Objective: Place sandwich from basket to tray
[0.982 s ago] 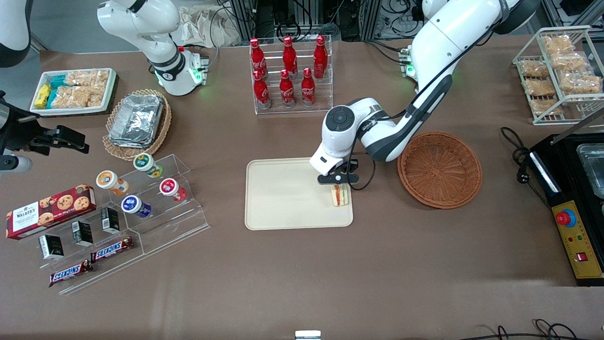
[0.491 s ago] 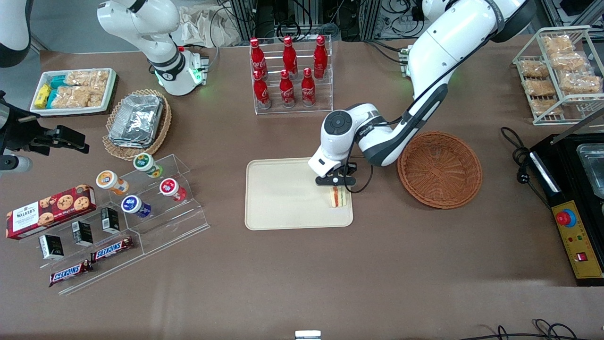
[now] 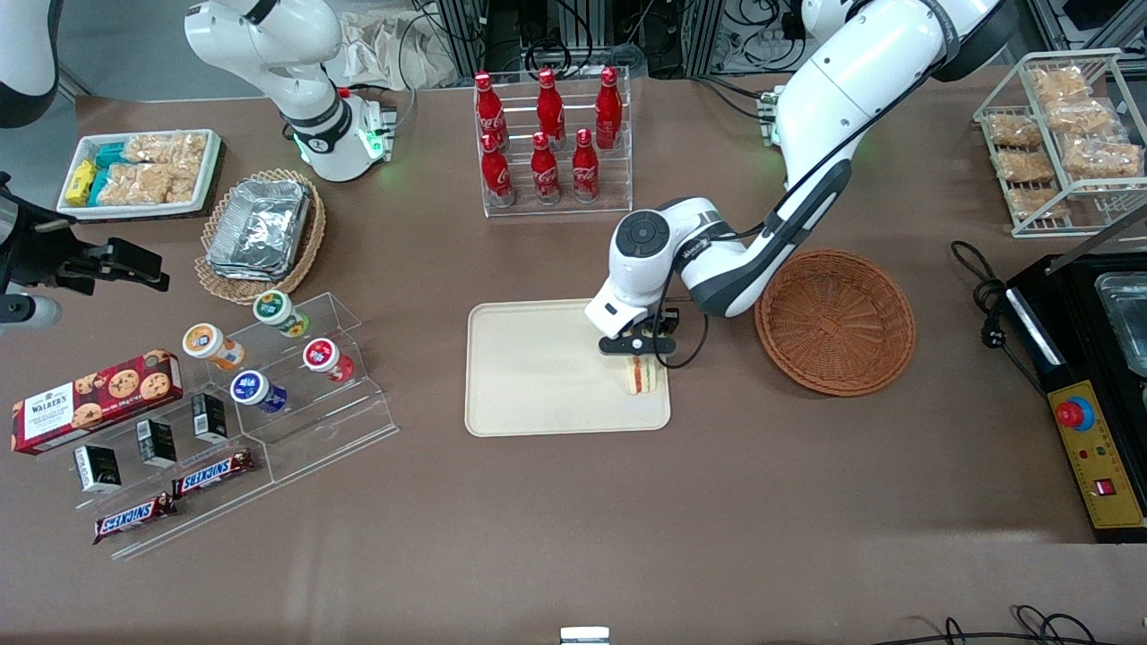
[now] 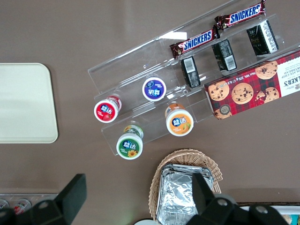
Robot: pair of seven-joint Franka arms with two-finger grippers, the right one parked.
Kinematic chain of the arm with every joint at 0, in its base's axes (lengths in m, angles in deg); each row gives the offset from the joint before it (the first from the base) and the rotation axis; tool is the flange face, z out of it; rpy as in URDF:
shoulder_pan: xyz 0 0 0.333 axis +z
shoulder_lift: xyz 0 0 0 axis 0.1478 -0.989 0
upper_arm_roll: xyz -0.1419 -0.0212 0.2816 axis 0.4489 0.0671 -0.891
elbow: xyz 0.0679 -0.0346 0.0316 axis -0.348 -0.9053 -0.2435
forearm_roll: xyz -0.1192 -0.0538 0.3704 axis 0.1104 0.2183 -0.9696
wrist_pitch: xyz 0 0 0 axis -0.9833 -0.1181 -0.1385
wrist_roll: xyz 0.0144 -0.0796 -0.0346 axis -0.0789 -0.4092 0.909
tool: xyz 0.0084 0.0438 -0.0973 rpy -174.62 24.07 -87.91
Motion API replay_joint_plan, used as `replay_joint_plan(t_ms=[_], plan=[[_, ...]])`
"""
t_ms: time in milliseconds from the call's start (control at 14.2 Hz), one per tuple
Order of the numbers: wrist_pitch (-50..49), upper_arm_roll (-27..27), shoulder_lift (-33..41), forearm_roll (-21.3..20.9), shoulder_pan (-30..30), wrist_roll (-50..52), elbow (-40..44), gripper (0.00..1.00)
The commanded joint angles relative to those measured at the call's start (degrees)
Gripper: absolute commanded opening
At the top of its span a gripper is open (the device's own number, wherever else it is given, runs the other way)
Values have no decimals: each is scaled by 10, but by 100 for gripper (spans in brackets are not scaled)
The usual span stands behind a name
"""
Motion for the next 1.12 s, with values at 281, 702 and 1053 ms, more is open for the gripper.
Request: replay_joint_plan(t_ms=[281, 702, 1053], plan=[[-136, 4, 120, 54, 2, 7, 8, 100], [-215, -59, 291, 209, 12, -45, 3, 100], [-328, -190, 399, 315, 6, -261, 3, 100]])
